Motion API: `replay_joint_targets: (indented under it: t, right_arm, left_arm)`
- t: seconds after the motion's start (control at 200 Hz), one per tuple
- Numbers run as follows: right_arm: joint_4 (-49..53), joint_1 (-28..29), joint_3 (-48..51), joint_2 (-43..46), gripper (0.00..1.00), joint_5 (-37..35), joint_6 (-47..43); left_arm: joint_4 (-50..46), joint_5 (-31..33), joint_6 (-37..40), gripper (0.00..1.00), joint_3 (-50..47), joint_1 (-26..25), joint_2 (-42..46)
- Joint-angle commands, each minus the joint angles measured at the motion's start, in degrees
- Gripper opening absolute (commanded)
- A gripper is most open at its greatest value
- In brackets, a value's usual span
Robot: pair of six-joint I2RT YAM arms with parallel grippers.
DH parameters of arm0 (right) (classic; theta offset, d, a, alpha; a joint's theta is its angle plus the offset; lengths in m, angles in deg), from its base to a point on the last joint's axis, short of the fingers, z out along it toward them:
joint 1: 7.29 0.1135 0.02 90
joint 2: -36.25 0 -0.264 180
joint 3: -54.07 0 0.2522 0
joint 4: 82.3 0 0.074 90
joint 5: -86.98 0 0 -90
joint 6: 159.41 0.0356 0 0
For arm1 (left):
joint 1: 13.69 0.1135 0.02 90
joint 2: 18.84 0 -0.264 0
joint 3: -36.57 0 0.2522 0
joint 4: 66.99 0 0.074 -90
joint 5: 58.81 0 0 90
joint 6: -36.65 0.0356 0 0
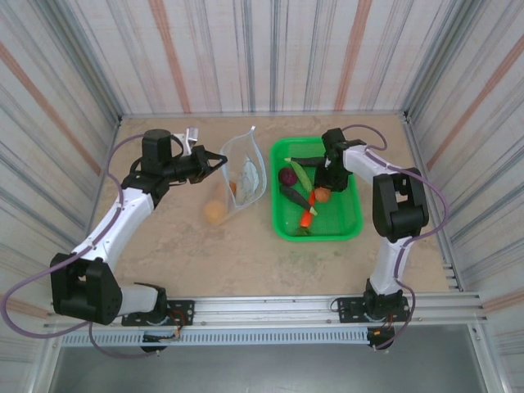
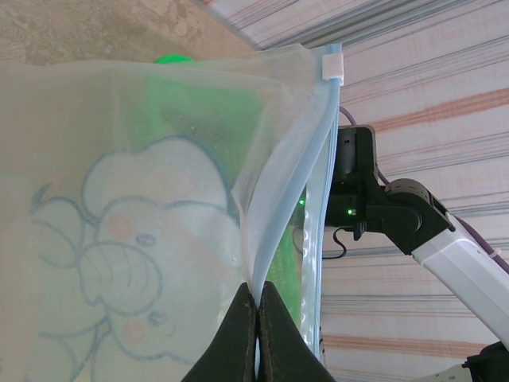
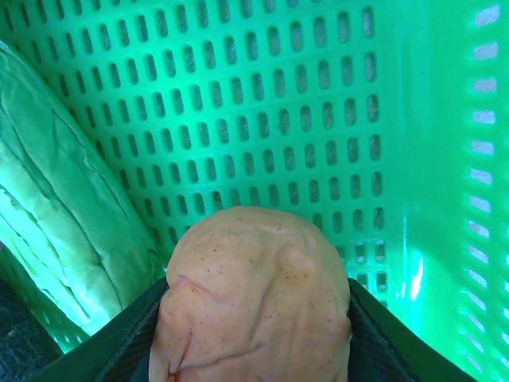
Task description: Place the food in the zip-top bag and seal the zipper
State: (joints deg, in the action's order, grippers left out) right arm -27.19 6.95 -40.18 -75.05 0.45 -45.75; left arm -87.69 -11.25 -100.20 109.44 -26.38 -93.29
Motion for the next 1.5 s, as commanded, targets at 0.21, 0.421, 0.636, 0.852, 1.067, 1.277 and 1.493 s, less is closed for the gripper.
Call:
replay_joint_targets:
  t: [0.21, 0.421, 0.636, 0.852, 1.067, 1.277, 1.493]
  right_arm:
    - [2.73, 0.68, -2.42, 18.41, 0.46, 0.23, 2.78]
    - [0.57, 7.58, -4.95, 28.93, 0.46, 4.65, 2.77]
    - [-1.70, 18.57, -12.39, 30.59, 0.46, 8.04, 4.32]
    - [-4.96, 29.38, -15.68, 25.94, 0.45, 6.66, 6.16]
    - [-4.19, 35.08, -16.23, 20.74, 0.45, 1.41, 5.93]
    - [-1.97, 35.53, -20.57, 14.43, 0.46, -3.72, 6.84]
    - [1.60, 35.24, -26.56, 6.83, 0.50, -12.66, 9.21]
  left_arm:
    - [-1.95, 1.48, -1.57, 0.00, -0.31, 0.56, 0.59]
    - [-7.74, 6.20, -1.23, 0.00, 3.01, -3.96, 4.11]
    - [-14.46, 11.61, -1.88, 0.00, 3.20, -5.64, 7.89]
    - [-17.94, 13.52, -3.93, 0.00, 4.28, -5.77, 11.12]
    - [-19.95, 15.08, -3.93, 0.00, 6.24, -6.46, 13.68]
    - [-20.31, 14.30, -2.56, 0.00, 7.51, -7.96, 12.34]
    - [-17.84, 14.26, -2.52, 0.00, 7.07, -7.88, 9.72]
